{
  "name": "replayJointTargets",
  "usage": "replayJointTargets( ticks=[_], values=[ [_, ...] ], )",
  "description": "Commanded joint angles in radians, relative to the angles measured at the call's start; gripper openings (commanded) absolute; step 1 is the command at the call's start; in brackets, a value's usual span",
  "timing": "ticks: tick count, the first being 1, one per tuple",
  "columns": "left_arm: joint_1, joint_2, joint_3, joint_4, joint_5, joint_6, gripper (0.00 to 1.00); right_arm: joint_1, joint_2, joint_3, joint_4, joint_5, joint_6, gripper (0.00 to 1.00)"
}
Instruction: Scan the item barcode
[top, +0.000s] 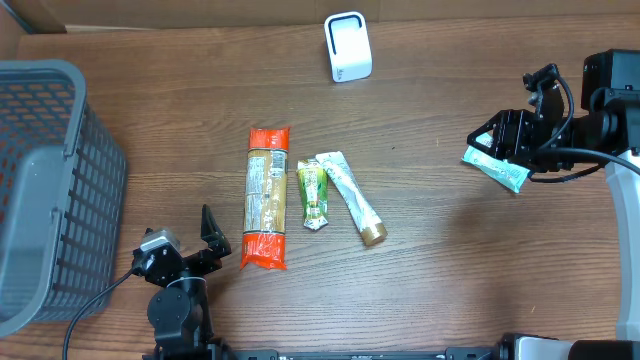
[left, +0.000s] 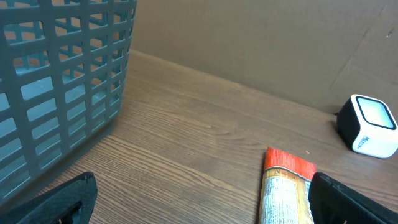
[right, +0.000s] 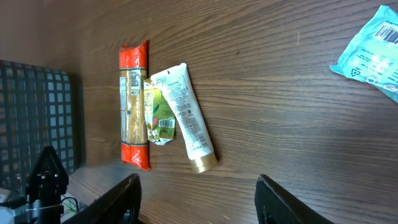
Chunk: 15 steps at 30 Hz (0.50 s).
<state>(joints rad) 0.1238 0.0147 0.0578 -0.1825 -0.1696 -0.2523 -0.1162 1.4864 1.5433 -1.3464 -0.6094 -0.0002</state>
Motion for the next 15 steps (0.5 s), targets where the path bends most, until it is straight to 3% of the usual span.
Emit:
replayJointTargets(
  ticks=[1,15],
  values=[
    [-0.006,-0.01,-0.001,0.0,-0.014,0.016,1.0,0.004,-0.018,0.016,0.006,0.01,-0.009,0.59],
    [-0.006,-0.01,-0.001,0.0,-0.014,0.016,1.0,0.004,-0.018,0.016,0.005,0.032,-0.009,0.59]
  ],
)
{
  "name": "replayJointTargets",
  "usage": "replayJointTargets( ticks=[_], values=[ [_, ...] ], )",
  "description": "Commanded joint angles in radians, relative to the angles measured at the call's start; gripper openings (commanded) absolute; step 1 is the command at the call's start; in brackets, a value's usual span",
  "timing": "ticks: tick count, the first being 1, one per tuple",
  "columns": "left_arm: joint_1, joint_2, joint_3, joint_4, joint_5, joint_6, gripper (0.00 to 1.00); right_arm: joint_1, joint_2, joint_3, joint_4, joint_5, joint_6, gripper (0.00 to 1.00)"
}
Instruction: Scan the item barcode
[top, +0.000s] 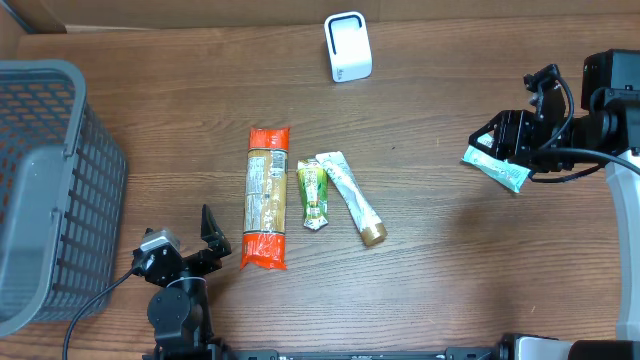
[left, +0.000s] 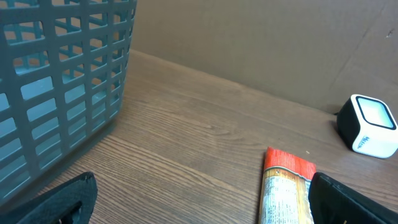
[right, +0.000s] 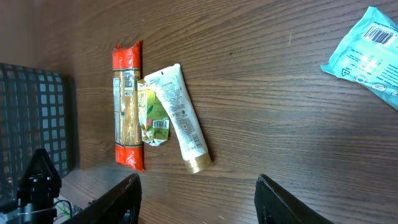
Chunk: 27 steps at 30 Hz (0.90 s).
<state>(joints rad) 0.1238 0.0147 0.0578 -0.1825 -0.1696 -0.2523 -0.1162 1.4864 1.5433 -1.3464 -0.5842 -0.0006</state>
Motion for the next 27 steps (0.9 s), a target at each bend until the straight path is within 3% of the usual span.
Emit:
replayJointTargets(
  ticks=[1,27],
  values=[
    [-0.006,-0.01,-0.001,0.0,-0.014,0.016,1.0,0.004,-0.018,0.016,0.005,0.006,-0.008,0.59],
    [-0.006,-0.01,-0.001,0.0,-0.014,0.016,1.0,0.004,-0.018,0.016,0.009,0.033,-0.008,0.59]
  ],
)
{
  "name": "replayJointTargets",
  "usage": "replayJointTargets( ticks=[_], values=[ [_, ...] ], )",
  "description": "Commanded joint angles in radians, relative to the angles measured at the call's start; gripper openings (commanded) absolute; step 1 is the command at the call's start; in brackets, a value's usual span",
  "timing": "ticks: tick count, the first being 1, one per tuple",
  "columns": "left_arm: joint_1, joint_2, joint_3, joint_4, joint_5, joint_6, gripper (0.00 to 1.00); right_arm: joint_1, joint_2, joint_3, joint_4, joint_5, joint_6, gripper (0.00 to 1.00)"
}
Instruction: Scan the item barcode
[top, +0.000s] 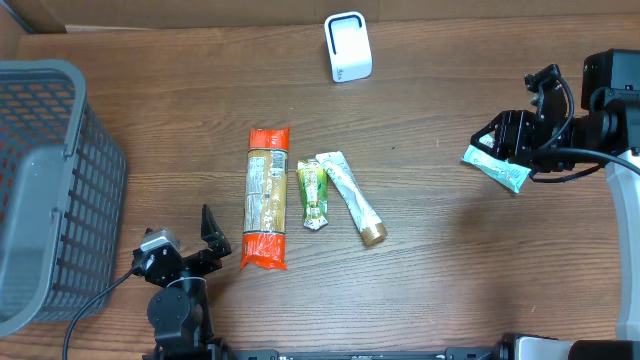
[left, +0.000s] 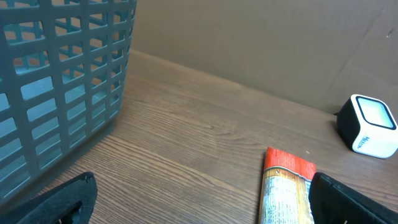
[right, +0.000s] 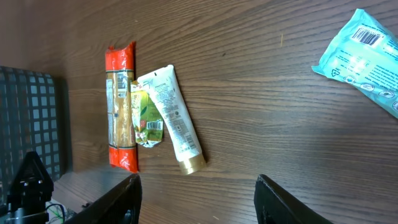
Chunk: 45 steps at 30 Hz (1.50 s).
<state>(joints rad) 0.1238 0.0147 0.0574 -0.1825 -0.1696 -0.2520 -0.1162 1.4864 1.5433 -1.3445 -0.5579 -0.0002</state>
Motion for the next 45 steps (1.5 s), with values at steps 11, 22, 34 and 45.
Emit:
replayJointTargets(
  ticks=[11,22,34,45],
  values=[
    [-0.006,-0.01,-0.001,0.0,-0.014,0.016,1.0,0.004,-0.018,0.016,0.007,0.007,-0.009,0.58],
    [-0.006,-0.01,-0.001,0.0,-0.014,0.016,1.0,0.004,-0.018,0.016,0.004,0.026,-0.009,0.58],
    [-0.006,-0.01,-0.001,0.0,-0.014,0.016,1.0,0.004,-0.018,0.016,0.004,0.026,-0.009,0.58],
    [-0.006,-0.01,-0.001,0.0,-0.014,0.016,1.0,0.004,-0.018,0.016,0.003,0.027,-0.009,0.58]
  ],
)
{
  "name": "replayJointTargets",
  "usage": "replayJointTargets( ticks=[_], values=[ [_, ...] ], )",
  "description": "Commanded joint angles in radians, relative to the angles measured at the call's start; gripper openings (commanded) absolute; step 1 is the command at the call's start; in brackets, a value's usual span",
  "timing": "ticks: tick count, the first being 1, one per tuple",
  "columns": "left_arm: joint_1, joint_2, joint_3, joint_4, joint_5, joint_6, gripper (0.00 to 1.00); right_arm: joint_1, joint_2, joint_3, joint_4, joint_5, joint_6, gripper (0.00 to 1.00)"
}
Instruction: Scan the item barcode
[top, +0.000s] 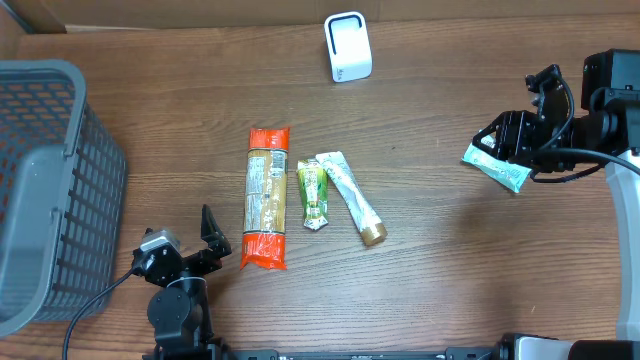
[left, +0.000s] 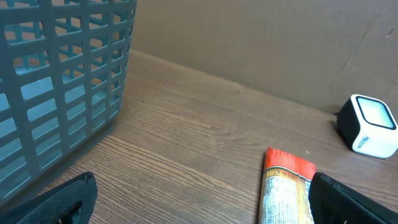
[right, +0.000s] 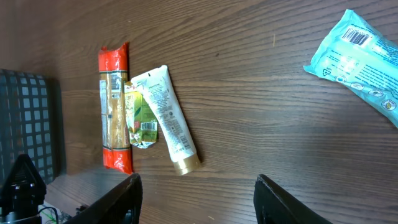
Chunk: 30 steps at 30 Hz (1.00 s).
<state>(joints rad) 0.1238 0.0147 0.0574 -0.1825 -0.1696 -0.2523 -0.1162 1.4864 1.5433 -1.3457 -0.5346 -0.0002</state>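
Observation:
A white barcode scanner (top: 348, 46) stands upright at the back of the wooden table. At the table's middle lie an orange-red packet (top: 266, 197), a green sachet (top: 313, 196) and a white tube with a gold cap (top: 351, 197), side by side. At the right a teal packet (right: 354, 59) lies flat, its barcode facing up. My right gripper (top: 497, 140) hovers open just over the teal packet (top: 495, 168), holding nothing. My left gripper (top: 182, 248) rests open at the front left, beside the orange-red packet (left: 287, 190).
A grey plastic basket (top: 45, 190) fills the left side of the table. A cardboard wall (left: 261, 43) runs along the back edge behind the scanner (left: 370, 124).
In the right wrist view the items sit a little further left and more of the teal packet shows. The overhead view shows almost no change. The left arm is still.
At every moment both grippers were open and empty and all items lay where they lie now. Only the right wrist view has shifted step by step, bringing the teal packet further into its frame.

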Motion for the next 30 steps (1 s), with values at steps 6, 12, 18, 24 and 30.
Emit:
replayJointTargets(
  ticks=[6,12,18,24,30],
  values=[
    [-0.006,-0.01,-0.001,0.0,-0.014,0.016,1.0,0.006,-0.016,0.016,0.014,0.031,-0.008,0.56],
    [-0.006,-0.01,-0.001,0.0,-0.014,0.016,0.99,0.072,-0.008,0.016,0.06,0.035,-0.016,0.56],
    [-0.006,-0.01,-0.001,0.0,-0.014,0.016,1.0,0.274,0.05,0.016,0.121,0.134,-0.029,0.61],
    [-0.006,-0.01,-0.001,0.0,-0.014,0.016,0.99,0.464,0.174,0.016,0.137,0.268,-0.031,0.68],
    [-0.006,-0.01,-0.001,0.0,-0.014,0.016,1.0,0.588,0.33,0.016,0.147,0.333,-0.03,0.66]
  ],
)
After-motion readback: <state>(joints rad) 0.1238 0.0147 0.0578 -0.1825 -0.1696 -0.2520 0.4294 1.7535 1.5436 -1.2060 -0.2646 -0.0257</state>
